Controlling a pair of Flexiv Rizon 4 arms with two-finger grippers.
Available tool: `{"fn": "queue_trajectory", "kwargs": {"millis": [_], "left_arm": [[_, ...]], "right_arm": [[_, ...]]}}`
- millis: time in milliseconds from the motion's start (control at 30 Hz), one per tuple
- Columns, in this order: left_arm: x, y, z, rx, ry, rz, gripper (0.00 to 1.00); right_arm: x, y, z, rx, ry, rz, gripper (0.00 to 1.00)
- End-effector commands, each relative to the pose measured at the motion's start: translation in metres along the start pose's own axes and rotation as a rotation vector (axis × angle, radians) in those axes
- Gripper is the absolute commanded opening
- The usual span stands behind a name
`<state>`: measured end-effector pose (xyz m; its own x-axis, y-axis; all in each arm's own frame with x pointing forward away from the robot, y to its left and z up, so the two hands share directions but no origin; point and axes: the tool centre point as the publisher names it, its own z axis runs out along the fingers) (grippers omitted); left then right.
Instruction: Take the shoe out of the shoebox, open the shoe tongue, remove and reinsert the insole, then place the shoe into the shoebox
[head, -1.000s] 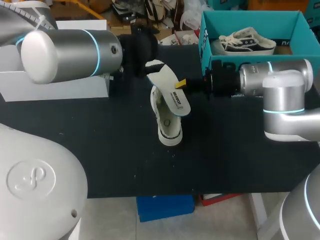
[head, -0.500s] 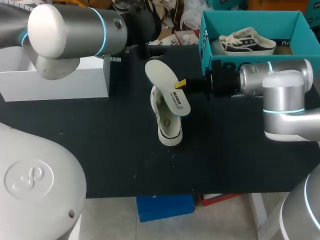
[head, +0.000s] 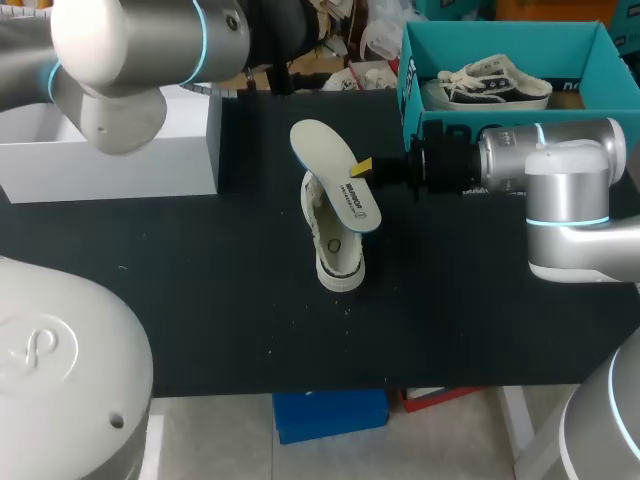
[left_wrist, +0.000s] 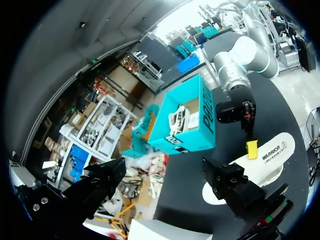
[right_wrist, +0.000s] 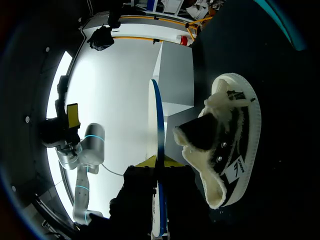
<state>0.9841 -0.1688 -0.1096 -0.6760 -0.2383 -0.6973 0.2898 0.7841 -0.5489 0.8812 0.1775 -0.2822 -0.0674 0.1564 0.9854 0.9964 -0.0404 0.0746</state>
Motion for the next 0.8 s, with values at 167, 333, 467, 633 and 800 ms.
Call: {"fn": "queue_trajectory", "kwargs": {"millis": [167, 333, 467, 633, 800], "left_arm": [[-0.01, 0.01, -0.005, 0.123, 0.876, 0.115, 1.0], [-0.011, 0.007, -0.009, 0.096, 0.892, 0.183, 1.0], [-0.011, 0.007, -0.009, 0.096, 0.892, 0.183, 1.0], [-0.011, 0.007, -0.009, 0.096, 0.892, 0.183, 1.0], [-0.003, 0.0, -0.012, 0.077, 1.032, 0.277, 1.0]], "right_arm": [[0.0, -0.001, 0.001, -0.003, -0.001, 0.0, 0.0], [0.0, -0.001, 0.001, -0.003, -0.001, 0.0, 0.0], [0.0, -0.001, 0.001, -0.003, -0.001, 0.0, 0.0], [0.0, -0.001, 0.001, -0.003, -0.001, 0.0, 0.0], [0.0, -0.001, 0.001, -0.003, -0.001, 0.0, 0.0]]}}
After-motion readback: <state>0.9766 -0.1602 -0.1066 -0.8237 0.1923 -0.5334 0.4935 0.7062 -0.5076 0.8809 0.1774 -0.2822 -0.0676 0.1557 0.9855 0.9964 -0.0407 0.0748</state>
